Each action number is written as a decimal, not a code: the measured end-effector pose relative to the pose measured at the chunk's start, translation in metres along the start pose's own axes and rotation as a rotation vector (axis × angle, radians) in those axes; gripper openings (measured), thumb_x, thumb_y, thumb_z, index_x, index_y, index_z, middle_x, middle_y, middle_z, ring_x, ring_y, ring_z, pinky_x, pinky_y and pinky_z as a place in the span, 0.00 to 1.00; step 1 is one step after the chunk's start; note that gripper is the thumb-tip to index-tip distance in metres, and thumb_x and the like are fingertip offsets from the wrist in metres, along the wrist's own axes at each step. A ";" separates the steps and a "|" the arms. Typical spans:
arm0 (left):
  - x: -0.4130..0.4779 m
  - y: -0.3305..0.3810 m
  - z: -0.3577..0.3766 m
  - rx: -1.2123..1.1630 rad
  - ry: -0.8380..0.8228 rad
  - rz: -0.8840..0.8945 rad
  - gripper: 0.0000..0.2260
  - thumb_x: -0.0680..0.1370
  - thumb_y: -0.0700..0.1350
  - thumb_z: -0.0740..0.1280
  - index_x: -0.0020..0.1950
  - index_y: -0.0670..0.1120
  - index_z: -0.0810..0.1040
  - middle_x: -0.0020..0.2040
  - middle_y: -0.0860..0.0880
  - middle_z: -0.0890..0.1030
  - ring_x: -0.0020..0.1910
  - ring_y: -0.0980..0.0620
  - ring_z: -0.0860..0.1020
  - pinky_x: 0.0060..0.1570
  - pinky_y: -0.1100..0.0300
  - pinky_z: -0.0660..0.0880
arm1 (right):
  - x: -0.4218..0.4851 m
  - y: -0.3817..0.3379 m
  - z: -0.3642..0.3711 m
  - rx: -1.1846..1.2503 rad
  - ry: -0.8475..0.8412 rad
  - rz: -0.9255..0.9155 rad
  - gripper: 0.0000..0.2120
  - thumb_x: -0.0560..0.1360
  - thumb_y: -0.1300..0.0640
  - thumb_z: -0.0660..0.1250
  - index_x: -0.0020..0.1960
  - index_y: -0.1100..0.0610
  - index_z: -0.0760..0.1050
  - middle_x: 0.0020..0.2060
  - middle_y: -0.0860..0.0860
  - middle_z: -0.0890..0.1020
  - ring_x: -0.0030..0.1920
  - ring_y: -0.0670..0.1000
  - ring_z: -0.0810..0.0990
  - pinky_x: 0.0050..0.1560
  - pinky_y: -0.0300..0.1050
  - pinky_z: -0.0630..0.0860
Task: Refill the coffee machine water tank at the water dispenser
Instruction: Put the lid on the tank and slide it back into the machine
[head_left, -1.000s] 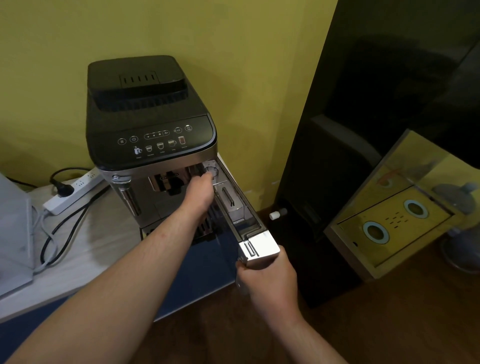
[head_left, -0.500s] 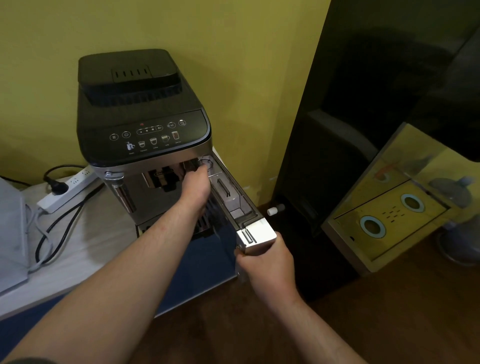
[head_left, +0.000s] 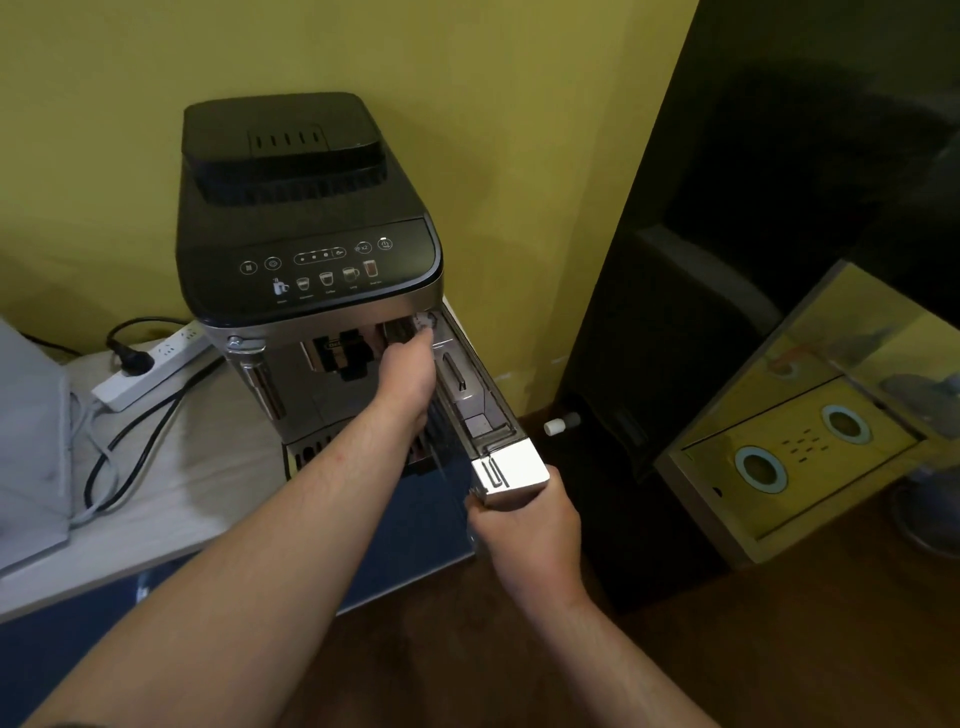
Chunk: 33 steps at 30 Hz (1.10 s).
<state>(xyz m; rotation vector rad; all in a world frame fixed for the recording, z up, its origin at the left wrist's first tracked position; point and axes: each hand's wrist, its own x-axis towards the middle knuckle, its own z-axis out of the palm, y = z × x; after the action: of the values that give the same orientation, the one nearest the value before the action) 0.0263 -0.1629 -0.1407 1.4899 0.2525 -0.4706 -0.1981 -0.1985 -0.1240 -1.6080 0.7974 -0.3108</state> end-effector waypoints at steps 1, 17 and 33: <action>-0.001 0.000 0.000 -0.006 -0.002 0.003 0.34 0.64 0.62 0.65 0.65 0.45 0.80 0.56 0.46 0.85 0.55 0.43 0.83 0.62 0.42 0.77 | 0.000 0.000 0.001 -0.002 0.006 -0.005 0.26 0.65 0.57 0.79 0.53 0.42 0.68 0.43 0.38 0.78 0.41 0.36 0.77 0.33 0.27 0.74; -0.041 0.018 0.005 -0.112 -0.018 0.023 0.08 0.80 0.42 0.63 0.51 0.43 0.82 0.52 0.41 0.86 0.50 0.42 0.85 0.55 0.41 0.81 | -0.012 0.005 0.019 0.061 0.023 0.023 0.26 0.64 0.58 0.80 0.53 0.43 0.68 0.44 0.38 0.77 0.42 0.36 0.77 0.37 0.28 0.76; -0.044 0.022 0.009 -0.167 -0.001 0.026 0.14 0.72 0.43 0.64 0.54 0.39 0.81 0.57 0.36 0.84 0.55 0.37 0.84 0.57 0.37 0.80 | 0.000 0.005 0.007 0.006 -0.001 0.005 0.27 0.65 0.58 0.79 0.56 0.44 0.69 0.47 0.40 0.78 0.45 0.38 0.77 0.36 0.29 0.77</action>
<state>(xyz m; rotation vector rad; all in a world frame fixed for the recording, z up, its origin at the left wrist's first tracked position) -0.0041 -0.1651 -0.1004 1.3285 0.2647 -0.4192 -0.1951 -0.1933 -0.1301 -1.6000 0.7993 -0.3086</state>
